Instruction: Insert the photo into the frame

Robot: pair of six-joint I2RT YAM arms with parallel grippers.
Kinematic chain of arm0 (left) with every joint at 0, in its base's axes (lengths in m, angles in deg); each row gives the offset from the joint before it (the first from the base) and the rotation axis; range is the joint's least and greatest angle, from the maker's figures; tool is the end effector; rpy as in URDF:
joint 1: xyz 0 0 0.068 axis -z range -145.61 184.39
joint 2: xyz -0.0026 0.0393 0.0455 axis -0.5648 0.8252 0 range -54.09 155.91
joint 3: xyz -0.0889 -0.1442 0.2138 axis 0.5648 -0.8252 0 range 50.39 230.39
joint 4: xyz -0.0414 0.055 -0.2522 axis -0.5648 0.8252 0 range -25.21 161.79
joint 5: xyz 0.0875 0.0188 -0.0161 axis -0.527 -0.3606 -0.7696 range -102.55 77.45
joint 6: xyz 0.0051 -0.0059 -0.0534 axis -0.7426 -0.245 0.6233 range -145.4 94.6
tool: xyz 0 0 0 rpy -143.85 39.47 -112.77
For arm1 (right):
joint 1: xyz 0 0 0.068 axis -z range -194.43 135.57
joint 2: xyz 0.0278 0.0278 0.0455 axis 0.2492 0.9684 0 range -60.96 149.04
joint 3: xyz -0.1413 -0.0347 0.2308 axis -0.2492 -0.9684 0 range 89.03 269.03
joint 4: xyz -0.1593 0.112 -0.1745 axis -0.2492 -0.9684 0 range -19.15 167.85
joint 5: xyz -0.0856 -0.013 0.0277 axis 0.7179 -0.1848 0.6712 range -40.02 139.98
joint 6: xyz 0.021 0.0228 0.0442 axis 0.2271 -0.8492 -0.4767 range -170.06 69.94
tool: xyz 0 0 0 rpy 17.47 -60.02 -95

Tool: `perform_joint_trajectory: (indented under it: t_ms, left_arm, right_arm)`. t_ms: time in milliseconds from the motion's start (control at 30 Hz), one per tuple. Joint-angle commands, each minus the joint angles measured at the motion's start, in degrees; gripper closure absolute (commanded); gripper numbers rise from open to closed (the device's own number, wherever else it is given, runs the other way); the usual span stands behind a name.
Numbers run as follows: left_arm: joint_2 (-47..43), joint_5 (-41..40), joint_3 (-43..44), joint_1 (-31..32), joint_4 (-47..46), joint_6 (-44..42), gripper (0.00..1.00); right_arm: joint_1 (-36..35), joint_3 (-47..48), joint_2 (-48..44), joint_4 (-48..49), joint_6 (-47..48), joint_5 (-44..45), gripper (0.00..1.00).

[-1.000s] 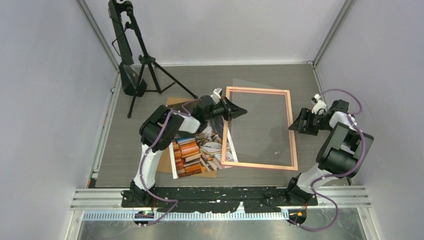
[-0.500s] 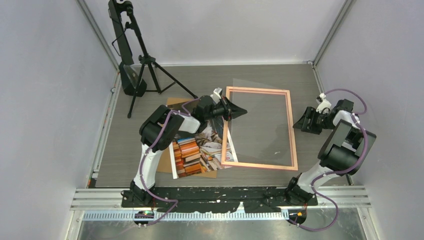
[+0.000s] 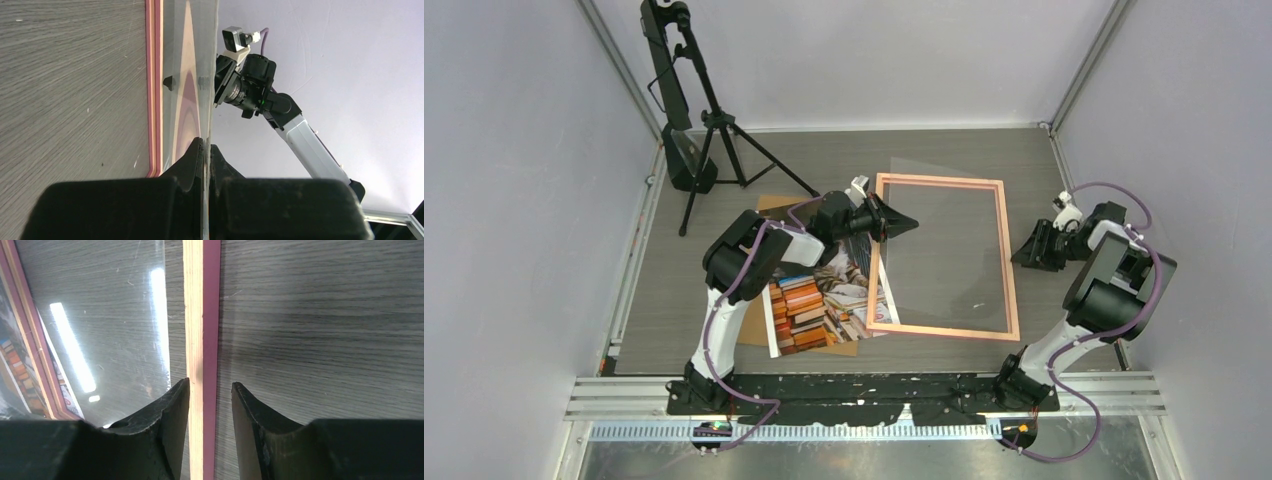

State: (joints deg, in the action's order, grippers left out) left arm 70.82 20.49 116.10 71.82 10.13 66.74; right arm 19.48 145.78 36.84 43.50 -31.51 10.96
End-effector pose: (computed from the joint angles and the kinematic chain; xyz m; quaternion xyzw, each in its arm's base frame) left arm 0.3469 -0.2900 0.1420 -0.1522 0.7141 -0.6775 0.0882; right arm 0.2660 -0.1519 0.1610 0.0830 0.9322 0.2443 0.2539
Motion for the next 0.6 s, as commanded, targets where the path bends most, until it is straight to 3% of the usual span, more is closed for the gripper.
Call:
perform_joint_trajectory:
  t_ms: [0, 300, 567]
  left_arm:
    - [-0.2, 0.7, 1.2, 0.0, -4.1, -1.3, 1.0]
    - [0.2, 0.8, 1.4, 0.0, -3.6, -1.4, 1.0]
    - [0.7, 0.7, 1.4, 0.0, -3.9, -1.1, 1.0]
  right_arm:
    - [-0.9, 1.8, 0.4, 0.5, 0.9, 0.8, 0.57]
    - [-2.6, 2.2, 1.1, 0.6, 0.5, 2.7, 0.59]
    - [-3.6, 2.5, 1.7, 0.4, 0.4, 3.4, 0.69]
